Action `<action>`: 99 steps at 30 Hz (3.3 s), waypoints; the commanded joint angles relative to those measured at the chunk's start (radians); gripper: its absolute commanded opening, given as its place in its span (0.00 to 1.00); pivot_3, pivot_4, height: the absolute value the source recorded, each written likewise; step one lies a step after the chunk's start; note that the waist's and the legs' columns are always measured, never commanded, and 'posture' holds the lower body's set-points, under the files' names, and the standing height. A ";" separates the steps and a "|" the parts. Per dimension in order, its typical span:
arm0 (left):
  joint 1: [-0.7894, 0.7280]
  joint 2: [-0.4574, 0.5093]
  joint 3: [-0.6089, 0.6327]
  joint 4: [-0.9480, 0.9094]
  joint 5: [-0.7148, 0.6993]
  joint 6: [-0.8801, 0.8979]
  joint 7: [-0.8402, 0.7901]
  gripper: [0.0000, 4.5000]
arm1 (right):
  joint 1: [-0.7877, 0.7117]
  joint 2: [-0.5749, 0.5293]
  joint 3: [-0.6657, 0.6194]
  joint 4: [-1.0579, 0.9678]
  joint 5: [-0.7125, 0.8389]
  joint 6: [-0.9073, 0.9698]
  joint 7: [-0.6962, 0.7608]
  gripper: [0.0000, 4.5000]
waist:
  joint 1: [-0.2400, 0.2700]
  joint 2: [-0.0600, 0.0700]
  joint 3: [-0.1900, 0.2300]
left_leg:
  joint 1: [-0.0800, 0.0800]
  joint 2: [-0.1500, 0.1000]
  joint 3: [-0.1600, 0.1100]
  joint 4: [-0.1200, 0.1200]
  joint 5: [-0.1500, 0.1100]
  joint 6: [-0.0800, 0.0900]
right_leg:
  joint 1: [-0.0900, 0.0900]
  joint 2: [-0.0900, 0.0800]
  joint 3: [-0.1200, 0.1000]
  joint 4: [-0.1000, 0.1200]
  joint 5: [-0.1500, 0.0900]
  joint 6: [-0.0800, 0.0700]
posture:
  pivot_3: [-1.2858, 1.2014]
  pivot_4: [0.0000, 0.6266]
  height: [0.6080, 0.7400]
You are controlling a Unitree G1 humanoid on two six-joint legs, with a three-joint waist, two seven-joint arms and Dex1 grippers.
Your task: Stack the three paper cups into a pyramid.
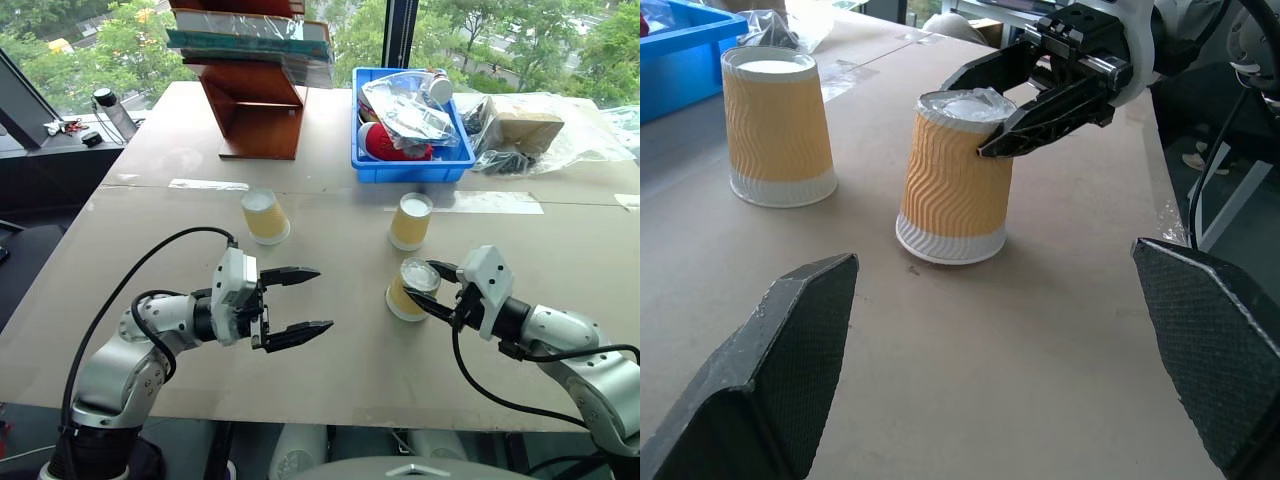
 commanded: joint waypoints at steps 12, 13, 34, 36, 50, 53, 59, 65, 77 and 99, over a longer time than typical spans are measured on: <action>-0.009 0.000 0.008 -0.015 0.006 -0.033 -0.003 1.00 | -0.002 -0.004 -0.032 -0.023 -0.026 -0.021 -0.002 0.43 | -0.001 0.000 0.000 | 0.000 0.000 0.000 0.000 0.000 0.000 | 0.000 0.000 0.000 0.000 0.000 0.000 | 0.52 0.24 1.00; -0.010 0.000 0.006 -0.014 0.007 -0.034 -0.003 1.00 | -0.004 -0.001 -0.025 -0.019 -0.029 -0.021 -0.003 0.43 | -0.001 0.000 0.000 | 0.000 0.000 0.000 0.000 0.000 0.000 | 0.000 0.000 0.000 0.000 0.000 0.000 | 0.52 0.24 1.00; -0.177 -0.102 -0.043 0.059 0.045 0.035 0.155 1.00 | 0.150 -0.010 -0.274 -0.160 0.129 -0.113 0.089 0.99 | 0.008 -0.001 0.000 | 0.000 -0.001 -0.002 0.001 0.000 0.000 | 0.001 0.000 -0.001 0.000 0.000 0.000 | 0.52 0.24 1.00; -0.258 -0.117 -0.083 0.101 0.074 0.081 0.196 1.00 | 0.203 0.005 -0.352 -0.189 0.160 -0.146 0.089 0.99 | 0.013 -0.001 0.000 | -0.001 -0.001 -0.002 0.001 0.000 0.000 | 0.001 0.000 -0.001 0.001 0.000 0.000 | 0.52 0.24 1.00; -0.760 -0.390 -0.343 0.680 0.353 0.000 0.224 1.00 | 0.654 0.075 -0.728 -0.310 0.215 -0.332 0.190 0.99 | 0.021 -0.003 0.000 | 0.000 -0.003 -0.002 0.003 0.000 0.000 | 0.003 0.002 -0.002 0.001 0.001 0.001 | 0.52 0.24 1.00; -0.822 -0.451 -0.342 0.791 0.394 -0.050 0.238 1.00 | 0.709 0.101 -0.741 -0.316 0.211 -0.367 0.188 0.99 | 0.020 -0.003 0.001 | 0.000 -0.003 -0.001 0.003 0.000 0.000 | 0.003 0.002 -0.001 0.000 0.001 0.002 | 0.52 0.24 1.00; -0.907 -0.542 -0.336 0.959 0.454 -0.128 0.250 1.00 | 0.810 0.155 -0.757 -0.319 0.206 -0.445 0.197 0.99 | 0.024 -0.003 0.001 | -0.001 -0.004 -0.002 0.003 0.000 0.000 | 0.003 0.002 -0.001 0.000 0.000 0.002 | 0.52 0.24 1.00; -0.943 -0.591 -0.324 1.056 0.497 -0.211 0.254 1.00 | 0.850 0.186 -0.742 -0.310 0.176 -0.493 0.193 0.99 | 0.023 -0.003 0.001 | -0.001 -0.004 -0.001 0.003 0.000 0.000 | 0.002 0.002 -0.001 0.000 0.000 0.002 | 0.52 0.24 1.00; -0.950 -0.599 -0.291 1.091 0.509 -0.271 0.222 0.55 | 0.872 0.194 -0.721 -0.300 0.151 -0.523 0.188 1.00 | 0.023 -0.003 0.001 | -0.001 -0.004 -0.002 0.003 0.000 0.000 | 0.002 0.002 -0.001 0.000 0.000 0.002 | 0.52 0.24 1.00; -0.526 -0.180 -0.229 0.325 0.243 0.037 -0.093 0.55 | 0.685 -0.016 -0.630 -0.169 0.265 -0.490 0.338 1.00 | 0.027 -0.002 0.001 | 0.001 -0.001 -0.003 0.004 0.000 0.000 | 0.005 0.000 -0.003 0.001 0.000 0.002 | 0.52 0.24 1.00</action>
